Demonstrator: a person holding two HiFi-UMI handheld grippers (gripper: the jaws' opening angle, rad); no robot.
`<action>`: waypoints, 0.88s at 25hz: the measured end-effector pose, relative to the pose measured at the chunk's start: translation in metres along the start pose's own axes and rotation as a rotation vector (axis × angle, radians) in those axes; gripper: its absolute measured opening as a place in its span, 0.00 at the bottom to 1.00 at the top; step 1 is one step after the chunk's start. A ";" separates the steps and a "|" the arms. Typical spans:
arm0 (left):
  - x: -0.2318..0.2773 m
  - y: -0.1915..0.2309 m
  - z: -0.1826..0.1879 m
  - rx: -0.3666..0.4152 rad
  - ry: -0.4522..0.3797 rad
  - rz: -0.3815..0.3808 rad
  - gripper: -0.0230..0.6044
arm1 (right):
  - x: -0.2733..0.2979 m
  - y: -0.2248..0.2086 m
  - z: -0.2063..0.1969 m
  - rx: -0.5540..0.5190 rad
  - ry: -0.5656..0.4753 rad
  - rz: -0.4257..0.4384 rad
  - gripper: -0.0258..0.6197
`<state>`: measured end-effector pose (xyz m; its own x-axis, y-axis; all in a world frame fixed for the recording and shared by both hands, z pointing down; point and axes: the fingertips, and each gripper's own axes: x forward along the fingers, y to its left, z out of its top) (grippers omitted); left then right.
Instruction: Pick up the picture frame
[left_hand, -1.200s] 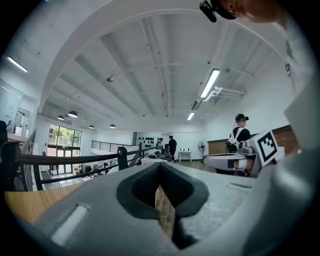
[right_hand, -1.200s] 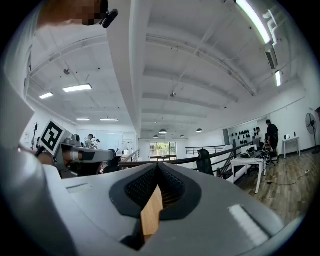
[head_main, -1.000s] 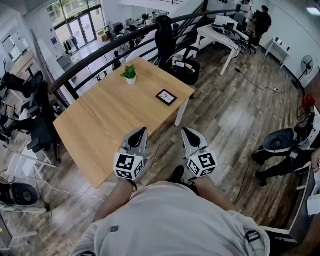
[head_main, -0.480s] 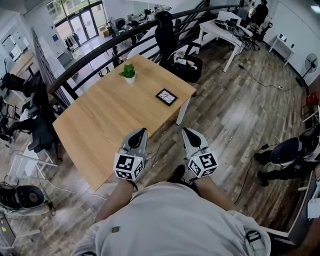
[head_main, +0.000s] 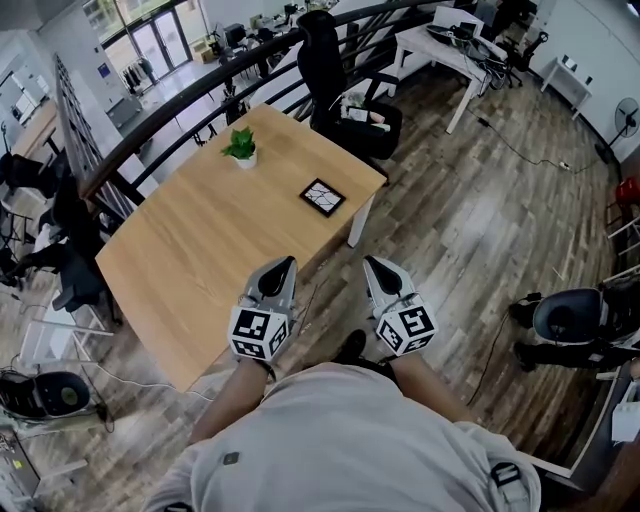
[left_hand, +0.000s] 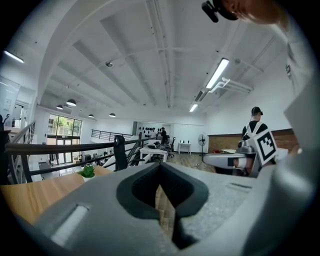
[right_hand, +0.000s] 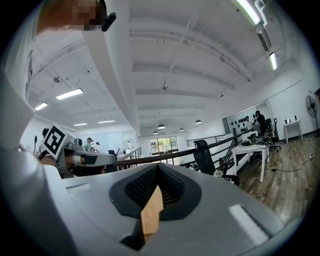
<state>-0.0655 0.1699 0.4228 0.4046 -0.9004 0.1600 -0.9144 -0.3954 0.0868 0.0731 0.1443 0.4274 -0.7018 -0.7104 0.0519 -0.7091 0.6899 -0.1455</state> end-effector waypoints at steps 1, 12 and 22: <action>0.010 -0.001 0.000 0.001 0.005 -0.004 0.04 | 0.002 -0.010 0.000 -0.002 0.000 -0.008 0.05; 0.129 -0.023 0.009 0.023 0.021 -0.054 0.04 | 0.025 -0.122 0.017 0.002 -0.019 -0.035 0.05; 0.194 -0.052 0.024 0.020 0.022 -0.045 0.04 | 0.032 -0.180 0.031 0.010 -0.009 0.030 0.05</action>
<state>0.0600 0.0114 0.4253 0.4453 -0.8776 0.1775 -0.8953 -0.4391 0.0751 0.1807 -0.0067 0.4244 -0.7224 -0.6904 0.0385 -0.6868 0.7098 -0.1563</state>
